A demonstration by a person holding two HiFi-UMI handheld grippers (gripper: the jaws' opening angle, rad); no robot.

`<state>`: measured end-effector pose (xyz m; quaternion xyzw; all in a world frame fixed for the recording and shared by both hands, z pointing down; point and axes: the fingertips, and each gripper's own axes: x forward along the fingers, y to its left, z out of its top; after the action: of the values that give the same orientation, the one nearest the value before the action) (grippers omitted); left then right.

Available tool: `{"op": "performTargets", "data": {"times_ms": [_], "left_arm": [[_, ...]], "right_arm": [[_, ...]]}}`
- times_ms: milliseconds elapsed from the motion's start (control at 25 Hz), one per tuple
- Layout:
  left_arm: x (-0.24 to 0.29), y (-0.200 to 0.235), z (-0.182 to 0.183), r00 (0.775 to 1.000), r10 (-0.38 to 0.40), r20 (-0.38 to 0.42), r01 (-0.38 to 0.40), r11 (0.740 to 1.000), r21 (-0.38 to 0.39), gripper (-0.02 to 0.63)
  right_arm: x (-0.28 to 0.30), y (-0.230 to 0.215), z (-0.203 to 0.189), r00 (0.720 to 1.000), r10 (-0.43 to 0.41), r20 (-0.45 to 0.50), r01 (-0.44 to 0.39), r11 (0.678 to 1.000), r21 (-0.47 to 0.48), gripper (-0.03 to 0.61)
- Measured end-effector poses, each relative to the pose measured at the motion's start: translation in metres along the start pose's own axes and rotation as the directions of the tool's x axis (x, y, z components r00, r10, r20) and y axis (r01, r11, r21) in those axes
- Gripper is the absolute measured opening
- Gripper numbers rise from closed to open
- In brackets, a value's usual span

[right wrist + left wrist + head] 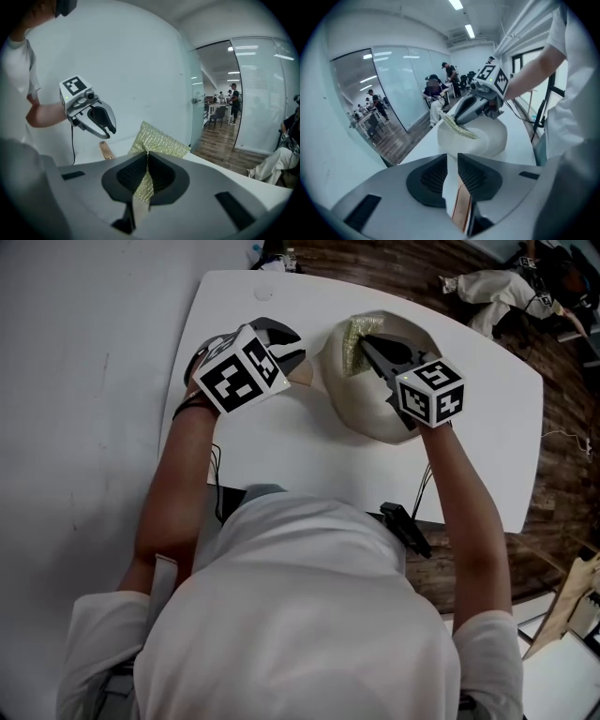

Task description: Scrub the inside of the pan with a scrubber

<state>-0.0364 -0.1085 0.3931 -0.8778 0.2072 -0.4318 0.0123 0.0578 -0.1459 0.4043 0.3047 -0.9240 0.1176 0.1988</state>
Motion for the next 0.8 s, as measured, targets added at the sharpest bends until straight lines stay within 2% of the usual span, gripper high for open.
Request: {"op": "performTargets", "data": {"times_ms": [160,280,360,480,600,800], "left_arm": [[-0.020,0.007,0.016,0.987,0.088,0.138,-0.077,0.993,-0.084,0.034],[-0.038,0.012,0.025,0.957,0.155,0.243,-0.123,0.982,-0.145,0.018],[-0.053,0.016,0.034,0.922,0.190,0.337,-0.128,0.972,-0.199,0.012],[-0.076,0.021,0.044,0.855,0.232,0.464,-0.108,0.955,-0.277,0.012],[-0.096,0.026,0.048,0.793,0.278,0.543,-0.101,0.938,-0.332,0.012],[-0.113,0.030,0.045,0.738,0.334,0.586,-0.100,0.913,-0.395,0.012]], "right_arm": [[-0.024,-0.005,0.009,0.996,-0.057,0.071,0.054,0.998,0.038,0.026],[-0.043,-0.007,0.015,0.988,-0.096,0.119,0.089,0.994,0.062,0.026],[-0.057,-0.009,0.021,0.978,-0.127,0.165,0.114,0.990,0.088,0.026],[-0.080,-0.013,0.031,0.955,-0.181,0.235,0.155,0.980,0.127,0.026],[-0.098,-0.012,0.040,0.937,-0.209,0.282,0.177,0.975,0.134,0.026],[-0.132,-0.005,0.057,0.893,-0.266,0.363,0.235,0.963,0.129,0.026]]}}
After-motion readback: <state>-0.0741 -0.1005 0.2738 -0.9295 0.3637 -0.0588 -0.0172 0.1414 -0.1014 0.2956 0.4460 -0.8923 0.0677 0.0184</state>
